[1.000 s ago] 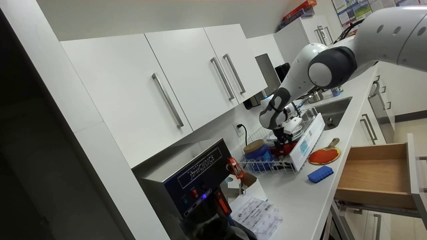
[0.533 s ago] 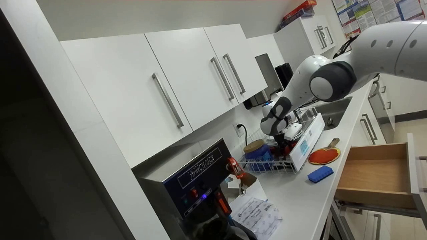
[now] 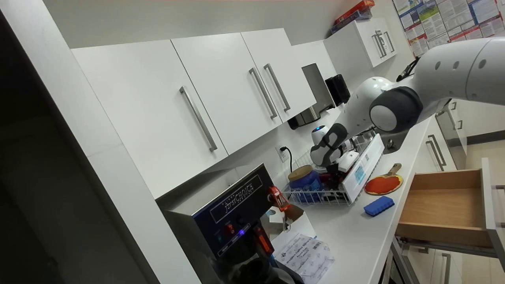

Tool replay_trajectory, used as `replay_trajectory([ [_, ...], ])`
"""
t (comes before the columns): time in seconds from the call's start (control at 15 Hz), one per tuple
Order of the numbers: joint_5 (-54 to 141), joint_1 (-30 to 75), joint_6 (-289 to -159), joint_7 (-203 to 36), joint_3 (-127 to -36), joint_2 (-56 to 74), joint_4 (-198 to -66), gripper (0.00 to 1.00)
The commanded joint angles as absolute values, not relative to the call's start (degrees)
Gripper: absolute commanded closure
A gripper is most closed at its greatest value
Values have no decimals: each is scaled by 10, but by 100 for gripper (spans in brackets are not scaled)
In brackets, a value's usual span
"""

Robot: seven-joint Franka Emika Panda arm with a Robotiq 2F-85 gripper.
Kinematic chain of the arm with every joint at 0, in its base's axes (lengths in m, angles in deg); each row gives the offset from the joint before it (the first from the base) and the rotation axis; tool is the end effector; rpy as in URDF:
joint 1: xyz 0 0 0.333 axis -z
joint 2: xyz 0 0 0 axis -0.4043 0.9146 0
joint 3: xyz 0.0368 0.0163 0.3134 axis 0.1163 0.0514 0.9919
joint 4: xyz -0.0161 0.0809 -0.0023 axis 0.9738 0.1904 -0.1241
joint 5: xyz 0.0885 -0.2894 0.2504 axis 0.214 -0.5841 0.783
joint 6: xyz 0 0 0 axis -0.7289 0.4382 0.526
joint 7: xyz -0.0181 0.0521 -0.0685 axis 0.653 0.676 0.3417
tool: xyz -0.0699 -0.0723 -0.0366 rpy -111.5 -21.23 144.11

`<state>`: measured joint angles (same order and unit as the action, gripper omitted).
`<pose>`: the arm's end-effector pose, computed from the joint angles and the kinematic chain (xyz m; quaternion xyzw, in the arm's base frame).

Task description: Remove the tongs from the drying rack

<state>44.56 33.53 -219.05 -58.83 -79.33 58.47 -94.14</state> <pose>0.7848 -0.1516 0.1732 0.9922 0.0904 0.0714 0.0482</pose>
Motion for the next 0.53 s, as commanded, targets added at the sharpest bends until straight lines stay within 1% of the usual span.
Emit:
replay_trajectory([
  [0.0,440,339,-2162,-593,-787,616,-888,0],
  [0.07,439,338,-2161,-594,-788,621,-883,0],
  [0.2,439,338,-2160,-594,-789,629,-872,26],
  [0.33,439,338,-2156,-594,-789,634,-862,42],
  [0.4,439,338,-2154,-594,-789,635,-858,51],
  [0.47,439,338,-2153,-594,-789,638,-854,58],
])
